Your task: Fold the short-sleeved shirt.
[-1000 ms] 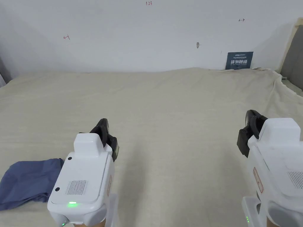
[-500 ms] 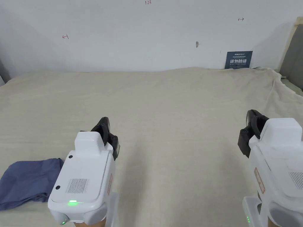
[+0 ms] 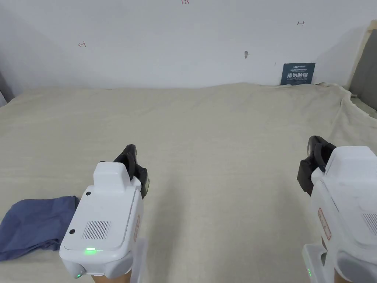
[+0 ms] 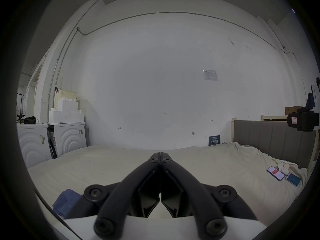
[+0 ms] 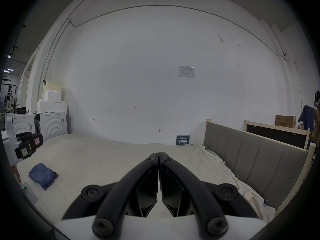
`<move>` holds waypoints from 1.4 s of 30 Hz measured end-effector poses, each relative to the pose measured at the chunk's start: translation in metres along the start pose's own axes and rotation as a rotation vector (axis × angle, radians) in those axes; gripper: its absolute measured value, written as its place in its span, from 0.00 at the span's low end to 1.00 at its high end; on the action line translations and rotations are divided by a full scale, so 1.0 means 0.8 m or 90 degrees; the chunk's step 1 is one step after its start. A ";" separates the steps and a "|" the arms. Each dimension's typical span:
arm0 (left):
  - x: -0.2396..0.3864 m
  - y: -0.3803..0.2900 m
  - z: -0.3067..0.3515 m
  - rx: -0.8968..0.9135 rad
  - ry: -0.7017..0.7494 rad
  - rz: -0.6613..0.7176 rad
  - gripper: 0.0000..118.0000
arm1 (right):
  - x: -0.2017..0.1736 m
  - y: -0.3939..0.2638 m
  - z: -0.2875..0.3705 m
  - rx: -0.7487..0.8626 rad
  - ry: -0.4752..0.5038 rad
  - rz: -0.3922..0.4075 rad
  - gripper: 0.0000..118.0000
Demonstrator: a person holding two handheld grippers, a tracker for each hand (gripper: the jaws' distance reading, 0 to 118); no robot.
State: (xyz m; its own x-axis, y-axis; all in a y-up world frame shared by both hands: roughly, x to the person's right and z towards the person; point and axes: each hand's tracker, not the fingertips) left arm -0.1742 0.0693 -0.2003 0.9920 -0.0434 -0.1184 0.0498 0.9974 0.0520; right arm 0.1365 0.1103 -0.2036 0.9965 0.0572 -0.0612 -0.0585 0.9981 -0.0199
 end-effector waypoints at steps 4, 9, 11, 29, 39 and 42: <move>0.000 -0.001 -0.001 -0.003 -0.003 -0.003 0.00 | 0.000 0.001 0.000 -0.001 0.000 -0.002 0.00; -0.001 -0.001 0.000 -0.002 -0.002 0.002 0.00 | 0.000 0.001 0.000 0.000 0.001 0.000 0.00; -0.002 -0.001 0.000 -0.003 -0.002 0.002 0.00 | 0.000 0.001 0.000 0.001 0.002 0.000 0.00; -0.006 -0.001 0.002 -0.004 0.000 0.003 0.00 | -0.001 0.003 0.003 0.001 0.002 0.001 0.00; -0.008 0.000 0.002 -0.002 0.000 0.002 0.00 | 0.000 0.003 0.003 0.001 0.002 0.000 0.00; -0.008 0.000 0.002 -0.001 0.000 0.001 0.00 | 0.000 0.002 0.002 0.000 0.003 0.002 0.00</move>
State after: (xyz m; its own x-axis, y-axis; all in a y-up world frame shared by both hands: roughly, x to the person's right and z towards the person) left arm -0.1804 0.0694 -0.1980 0.9921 -0.0420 -0.1180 0.0482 0.9976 0.0500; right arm 0.1366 0.1121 -0.2020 0.9960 0.0598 -0.0660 -0.0612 0.9979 -0.0189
